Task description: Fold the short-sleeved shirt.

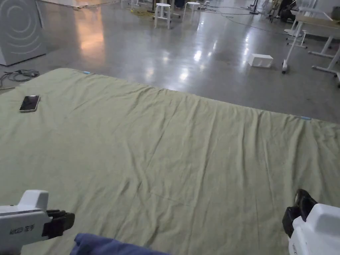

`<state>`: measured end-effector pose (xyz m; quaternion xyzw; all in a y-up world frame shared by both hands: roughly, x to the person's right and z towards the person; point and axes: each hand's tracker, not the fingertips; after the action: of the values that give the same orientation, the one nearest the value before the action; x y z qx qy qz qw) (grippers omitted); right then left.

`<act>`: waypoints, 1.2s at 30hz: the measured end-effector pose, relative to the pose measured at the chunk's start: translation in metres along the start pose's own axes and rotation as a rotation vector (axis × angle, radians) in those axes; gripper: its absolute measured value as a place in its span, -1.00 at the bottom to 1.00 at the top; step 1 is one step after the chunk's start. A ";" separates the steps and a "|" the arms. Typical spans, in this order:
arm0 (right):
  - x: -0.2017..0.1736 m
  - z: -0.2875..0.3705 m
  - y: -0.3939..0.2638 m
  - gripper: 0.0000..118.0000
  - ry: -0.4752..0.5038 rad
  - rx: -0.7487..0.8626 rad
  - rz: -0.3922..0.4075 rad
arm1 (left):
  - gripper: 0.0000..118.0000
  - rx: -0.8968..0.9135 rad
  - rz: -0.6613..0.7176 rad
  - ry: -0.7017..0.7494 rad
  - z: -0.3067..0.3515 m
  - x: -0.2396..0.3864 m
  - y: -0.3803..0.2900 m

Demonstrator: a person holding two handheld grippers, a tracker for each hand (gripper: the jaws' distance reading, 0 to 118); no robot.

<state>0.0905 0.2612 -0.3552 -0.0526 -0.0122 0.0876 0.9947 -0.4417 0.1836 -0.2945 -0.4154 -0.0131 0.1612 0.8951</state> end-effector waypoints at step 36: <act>-0.025 0.002 -0.018 -1.00 0.030 -0.108 0.050 | -0.85 -0.232 0.295 -0.471 -0.098 -0.043 -0.063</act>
<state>0.0690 0.2397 -0.3519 -0.1079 -0.0009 0.1109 0.9880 -0.4496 0.0600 -0.3069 -0.4634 -0.1782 0.3788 0.7810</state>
